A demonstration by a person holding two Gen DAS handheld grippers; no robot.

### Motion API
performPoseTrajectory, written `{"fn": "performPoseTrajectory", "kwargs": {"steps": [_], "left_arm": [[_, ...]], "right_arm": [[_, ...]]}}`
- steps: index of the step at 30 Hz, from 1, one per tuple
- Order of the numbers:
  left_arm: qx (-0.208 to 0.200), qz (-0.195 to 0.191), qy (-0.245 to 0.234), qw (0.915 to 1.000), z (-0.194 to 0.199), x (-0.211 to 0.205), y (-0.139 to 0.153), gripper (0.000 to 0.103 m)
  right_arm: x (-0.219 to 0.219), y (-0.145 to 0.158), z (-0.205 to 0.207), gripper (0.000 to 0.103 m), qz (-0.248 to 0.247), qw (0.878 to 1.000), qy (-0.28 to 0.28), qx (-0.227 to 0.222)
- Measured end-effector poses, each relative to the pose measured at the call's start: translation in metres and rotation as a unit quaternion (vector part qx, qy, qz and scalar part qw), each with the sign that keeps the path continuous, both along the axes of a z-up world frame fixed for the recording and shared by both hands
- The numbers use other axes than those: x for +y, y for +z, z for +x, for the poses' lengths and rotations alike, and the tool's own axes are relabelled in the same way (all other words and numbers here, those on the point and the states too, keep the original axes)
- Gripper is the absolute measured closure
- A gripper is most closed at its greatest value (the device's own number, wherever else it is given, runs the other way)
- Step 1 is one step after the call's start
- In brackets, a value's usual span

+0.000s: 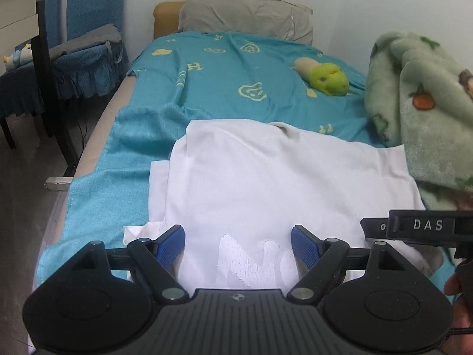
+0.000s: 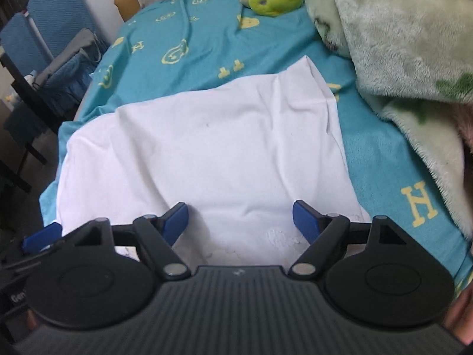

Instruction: Fold clothes

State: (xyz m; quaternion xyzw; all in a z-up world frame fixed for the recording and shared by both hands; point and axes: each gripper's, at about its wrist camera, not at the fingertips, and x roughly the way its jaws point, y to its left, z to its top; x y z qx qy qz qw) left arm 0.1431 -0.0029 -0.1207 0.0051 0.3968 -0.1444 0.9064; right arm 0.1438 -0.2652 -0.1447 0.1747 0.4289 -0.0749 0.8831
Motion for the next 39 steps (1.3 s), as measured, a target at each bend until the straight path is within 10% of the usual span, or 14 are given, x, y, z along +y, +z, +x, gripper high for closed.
{"fn": "performPoseTrajectory", "kwargs": {"steps": [10, 16, 24, 34, 39], "left_arm": [[0.05, -0.089, 0.033, 0.9942, -0.027, 0.024, 0.019, 0.02], [0.133, -0.211, 0.071, 0.9657, -0.036, 0.051, 0.006, 0.019], [0.21, -0.34, 0.169, 0.9008, -0.004, 0.063, -0.046, 0.019], [0.163, -0.41, 0.159, 0.8831, -0.001, 0.067, -0.045, 0.02], [0.193, -0.411, 0.183, 0.8719, 0.004, 0.069, -0.063, 0.044]], "right_arm": [[-0.001, -0.01, 0.001, 0.022, 0.006, 1.0, -0.001, 0.019], [-0.005, -0.009, 0.001, 0.022, 0.023, 0.999, -0.012, 0.018], [-0.009, -0.009, 0.001, 0.023, 0.036, 0.999, -0.022, 0.015], [-0.009, -0.009, 0.0, 0.024, 0.04, 0.999, -0.031, 0.014], [-0.021, 0.002, -0.01, 0.024, 0.079, 0.995, -0.064, -0.001]]}}
